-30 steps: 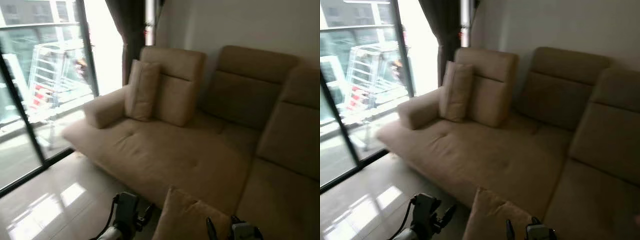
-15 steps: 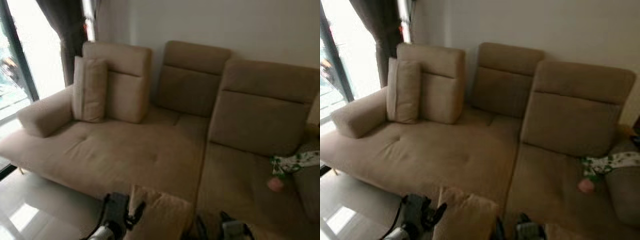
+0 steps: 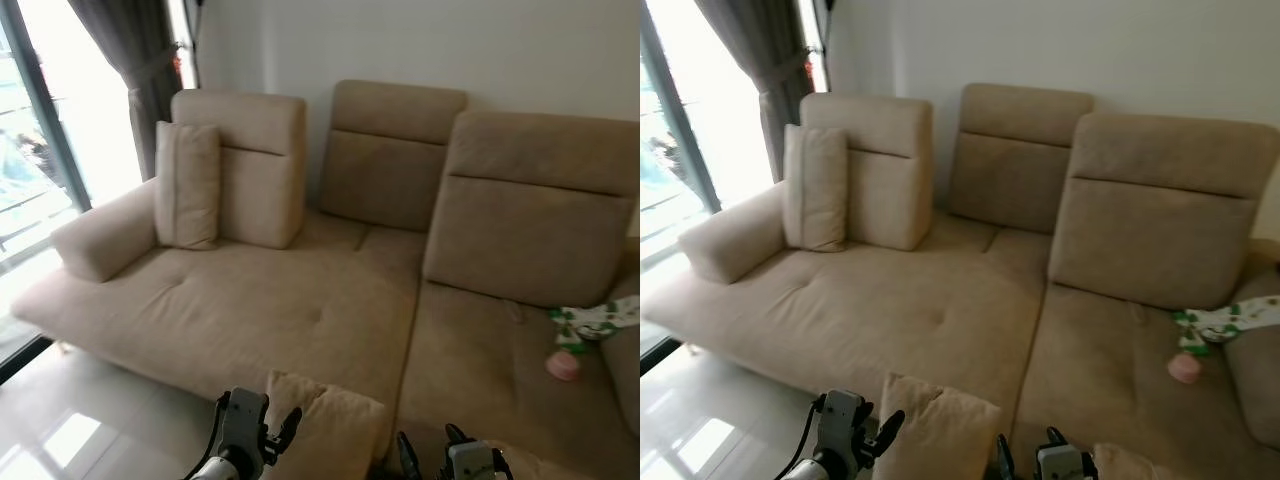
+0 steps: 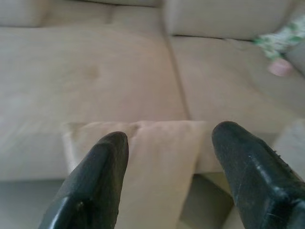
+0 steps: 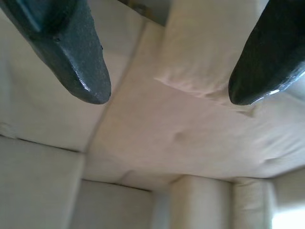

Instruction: Move the pillow to the sofa from floor

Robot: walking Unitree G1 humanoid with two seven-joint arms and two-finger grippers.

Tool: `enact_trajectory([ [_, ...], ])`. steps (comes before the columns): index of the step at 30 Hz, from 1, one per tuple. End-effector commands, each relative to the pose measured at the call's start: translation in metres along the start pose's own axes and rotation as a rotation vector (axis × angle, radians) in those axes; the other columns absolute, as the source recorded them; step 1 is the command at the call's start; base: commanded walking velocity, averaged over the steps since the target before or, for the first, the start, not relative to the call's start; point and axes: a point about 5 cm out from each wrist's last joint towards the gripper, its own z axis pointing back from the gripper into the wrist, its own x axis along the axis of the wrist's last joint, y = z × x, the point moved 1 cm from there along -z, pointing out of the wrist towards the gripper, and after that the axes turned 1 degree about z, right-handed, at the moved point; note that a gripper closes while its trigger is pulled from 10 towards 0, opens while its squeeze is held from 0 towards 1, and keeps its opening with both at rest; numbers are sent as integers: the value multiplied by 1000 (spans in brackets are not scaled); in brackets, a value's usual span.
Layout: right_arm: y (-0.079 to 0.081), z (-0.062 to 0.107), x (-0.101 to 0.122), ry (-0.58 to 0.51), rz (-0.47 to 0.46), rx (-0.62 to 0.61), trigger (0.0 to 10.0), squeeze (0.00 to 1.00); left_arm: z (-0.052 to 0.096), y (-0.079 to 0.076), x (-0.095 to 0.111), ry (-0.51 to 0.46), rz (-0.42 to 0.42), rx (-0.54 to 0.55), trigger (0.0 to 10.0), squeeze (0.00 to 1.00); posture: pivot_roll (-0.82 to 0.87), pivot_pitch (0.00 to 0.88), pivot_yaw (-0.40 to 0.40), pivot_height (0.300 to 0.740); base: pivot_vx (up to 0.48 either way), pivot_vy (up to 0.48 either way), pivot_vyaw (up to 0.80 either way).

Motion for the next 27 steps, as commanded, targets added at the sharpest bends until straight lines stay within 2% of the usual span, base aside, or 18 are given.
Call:
enact_trajectory([
  [1, 0, 2, -3, 17, -14, -9, 10000, 0, 1, 0, -3, 10, -1, -1, 10000, 0, -12, 0, 27, 740, 0, 0, -744],
  [19, 2, 1, -2, 8, -14, 2, 10000, 0, 1, -1, -3, 9, -3, -3, 10000, 0, -10, 0, 26, 740, 0, 0, -731],
  [27, 3, 1, -1, -4, -2, 17, 10000, 0, 1, -2, -3, 8, -1, -1, 10000, 0, -9, 0, 20, 740, 0, 0, 0],
])
